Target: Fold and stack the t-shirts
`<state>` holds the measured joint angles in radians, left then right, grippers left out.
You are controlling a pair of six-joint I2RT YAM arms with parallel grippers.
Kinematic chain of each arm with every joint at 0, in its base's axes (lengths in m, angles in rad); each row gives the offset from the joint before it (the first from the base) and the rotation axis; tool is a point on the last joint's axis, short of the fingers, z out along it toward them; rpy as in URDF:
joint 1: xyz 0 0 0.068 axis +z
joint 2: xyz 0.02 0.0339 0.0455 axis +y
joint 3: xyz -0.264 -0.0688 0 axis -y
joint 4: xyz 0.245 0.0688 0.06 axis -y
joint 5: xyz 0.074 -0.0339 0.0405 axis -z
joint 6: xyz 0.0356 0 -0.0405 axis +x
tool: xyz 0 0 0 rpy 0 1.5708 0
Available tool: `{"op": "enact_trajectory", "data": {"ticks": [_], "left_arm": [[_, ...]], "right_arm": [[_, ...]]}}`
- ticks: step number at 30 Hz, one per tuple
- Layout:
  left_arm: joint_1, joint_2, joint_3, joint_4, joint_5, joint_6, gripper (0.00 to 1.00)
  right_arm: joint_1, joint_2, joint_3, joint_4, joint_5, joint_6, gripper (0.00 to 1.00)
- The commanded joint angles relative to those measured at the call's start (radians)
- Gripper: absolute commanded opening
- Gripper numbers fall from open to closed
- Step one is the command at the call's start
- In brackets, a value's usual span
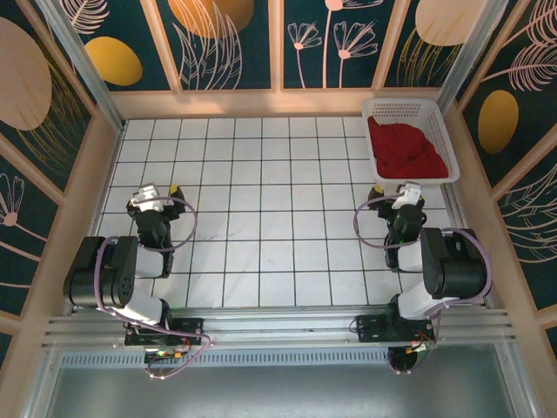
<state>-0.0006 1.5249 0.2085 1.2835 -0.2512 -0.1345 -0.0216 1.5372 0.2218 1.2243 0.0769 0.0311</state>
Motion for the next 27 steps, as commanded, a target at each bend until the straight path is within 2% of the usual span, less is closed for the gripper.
{"op": "enact_trajectory", "data": {"ticks": [1, 27], "left_arm": [[-0.005, -0.012, -0.006, 0.040, -0.014, 0.004, 0.99], [-0.004, -0.014, -0.007, 0.043, -0.013, 0.003, 0.99]], "right_arm": [[0.004, 0.002, 0.003, 0.040, -0.005, -0.003, 0.99], [-0.002, 0.001, 0.003, 0.041, -0.020, -0.001, 0.99]]}}
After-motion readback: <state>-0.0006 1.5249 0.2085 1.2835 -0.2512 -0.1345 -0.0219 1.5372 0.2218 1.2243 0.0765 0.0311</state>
